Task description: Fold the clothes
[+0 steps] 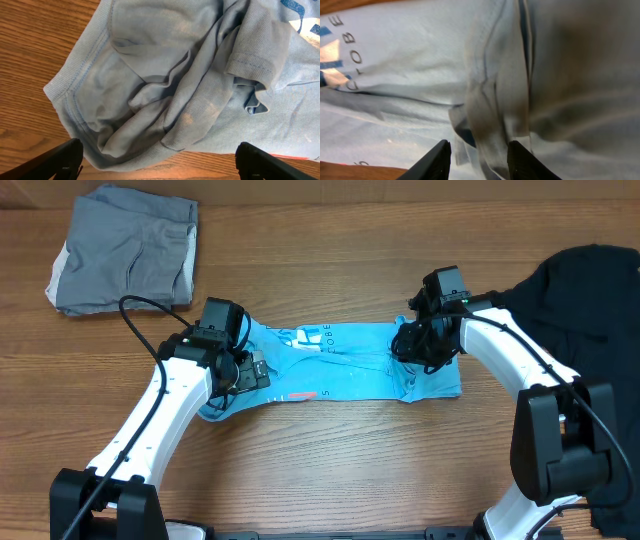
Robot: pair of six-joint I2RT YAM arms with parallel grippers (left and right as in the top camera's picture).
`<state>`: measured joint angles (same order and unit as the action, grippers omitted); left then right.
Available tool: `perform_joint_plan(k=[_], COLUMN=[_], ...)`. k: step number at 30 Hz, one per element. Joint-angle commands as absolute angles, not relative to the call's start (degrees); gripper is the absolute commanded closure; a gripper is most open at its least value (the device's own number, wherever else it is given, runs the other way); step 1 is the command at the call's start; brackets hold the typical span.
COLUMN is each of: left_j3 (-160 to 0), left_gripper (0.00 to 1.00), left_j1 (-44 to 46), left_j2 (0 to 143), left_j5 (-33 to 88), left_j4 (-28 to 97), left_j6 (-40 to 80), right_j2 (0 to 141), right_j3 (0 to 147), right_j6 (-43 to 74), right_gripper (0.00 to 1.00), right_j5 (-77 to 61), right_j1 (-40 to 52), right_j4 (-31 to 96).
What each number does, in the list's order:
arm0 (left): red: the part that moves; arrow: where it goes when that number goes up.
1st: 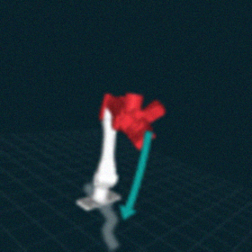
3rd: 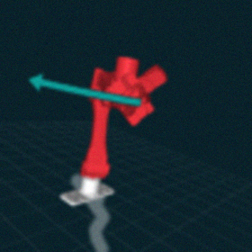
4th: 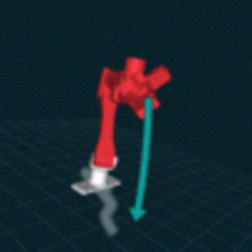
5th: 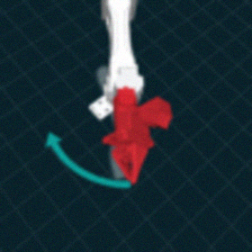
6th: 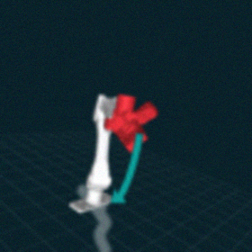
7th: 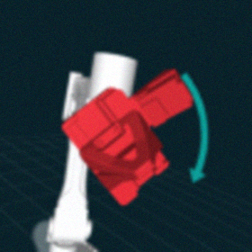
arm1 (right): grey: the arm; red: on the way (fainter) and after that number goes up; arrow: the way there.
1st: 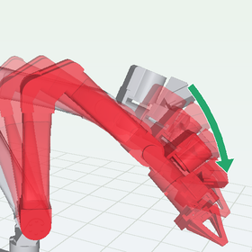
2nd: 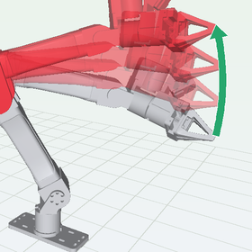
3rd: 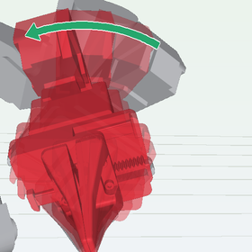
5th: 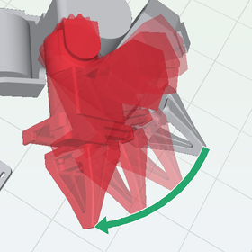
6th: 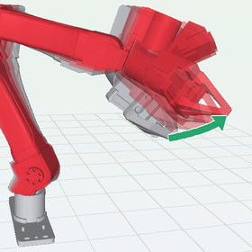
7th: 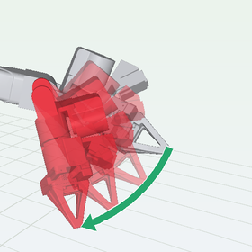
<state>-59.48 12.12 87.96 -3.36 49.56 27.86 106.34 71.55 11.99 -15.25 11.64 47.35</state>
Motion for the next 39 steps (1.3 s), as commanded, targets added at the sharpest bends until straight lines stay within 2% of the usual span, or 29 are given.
perform_joint_plan(k=[1,6,9,14,16,17,19,21,27,39], left_j3=[-59.2,-59.2,-59.2,-59.2,-59.2,-59.2,-59.2,-59.2,-59.2,-59.2], left_gripper=[0.00,0.00,0.00,0.00,0.00,0.00,0.00,0.00,0.00,0.00], left_j1=[12.2,12.2,12.2,12.2,12.2,12.2,12.2,12.2,12.2,12.2], left_j2=[86.9,86.9,86.9,86.9,86.9,86.9,86.9,86.9,86.9,86.9], left_j5=[-2.9,-3.0,-3.0,-3.2,-3.2,-3.2,-3.2,-3.2,-3.1,-3.2], left_j4=[49.7,49.6,49.7,49.6,49.5,49.5,49.5,49.5,49.2,50.1], left_j6=[26.8,26.7,26.7,26.7,26.7,26.7,26.6,26.5,26.6,26.5], right_j2=[105.6,105.6,105.6,104.9,103.8,103.1,101.4,100.5,102.3,110.3], right_j3=[70.3,67.6,67.0,69.7,71.8,72.8,74.9,75.7,74.3,71.9], right_j6=[13.3,14.0,14.8,15.0,15.2,15.9,18.5,19.4,14.5,14.6], right_gripper=[0.62,0.71,0.81,0.82,0.79,0.73,0.49,0.39,0.42,0.50], right_j5=[-16.8,-21.5,-23.5,-23.4,-22.2,-20.4,-13.8,-8.5,-8.1,-17.0], right_j1=[12.6,13.7,14.8,16.4,16.3,15.9,14.5,12.8,8.5,9.0], right_j4=[45.5,39.6,36.2,36.5,38.7,40.1,43.4,45.3,48.1,42.9])
